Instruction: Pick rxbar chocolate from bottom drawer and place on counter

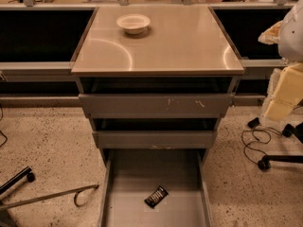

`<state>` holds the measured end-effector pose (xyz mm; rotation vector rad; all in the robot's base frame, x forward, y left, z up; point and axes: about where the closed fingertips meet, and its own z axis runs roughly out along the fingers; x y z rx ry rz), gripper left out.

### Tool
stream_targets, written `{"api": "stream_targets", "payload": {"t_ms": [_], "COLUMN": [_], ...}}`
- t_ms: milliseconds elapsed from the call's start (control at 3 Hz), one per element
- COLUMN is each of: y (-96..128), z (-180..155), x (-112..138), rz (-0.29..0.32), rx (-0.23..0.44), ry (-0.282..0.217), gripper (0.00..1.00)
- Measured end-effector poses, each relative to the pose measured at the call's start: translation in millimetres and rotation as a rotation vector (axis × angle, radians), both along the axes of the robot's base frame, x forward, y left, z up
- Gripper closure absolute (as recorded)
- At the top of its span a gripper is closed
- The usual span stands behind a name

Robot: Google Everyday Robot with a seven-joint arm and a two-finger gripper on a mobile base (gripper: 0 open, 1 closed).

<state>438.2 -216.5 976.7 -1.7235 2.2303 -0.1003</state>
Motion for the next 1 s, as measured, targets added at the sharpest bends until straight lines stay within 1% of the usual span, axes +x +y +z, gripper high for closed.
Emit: {"api": "stream_targets", "payload": {"t_ms": [333,667,1000], "y": [0,-1,0], "z": [0,-12,-57], "x": [0,2,10], "rz": [0.000,0.000,0.020], "rx": [0.000,0.017,0.018], "ry": [0.000,-0.012,-0.020], "gripper": [0.00,0.00,0.00]}}
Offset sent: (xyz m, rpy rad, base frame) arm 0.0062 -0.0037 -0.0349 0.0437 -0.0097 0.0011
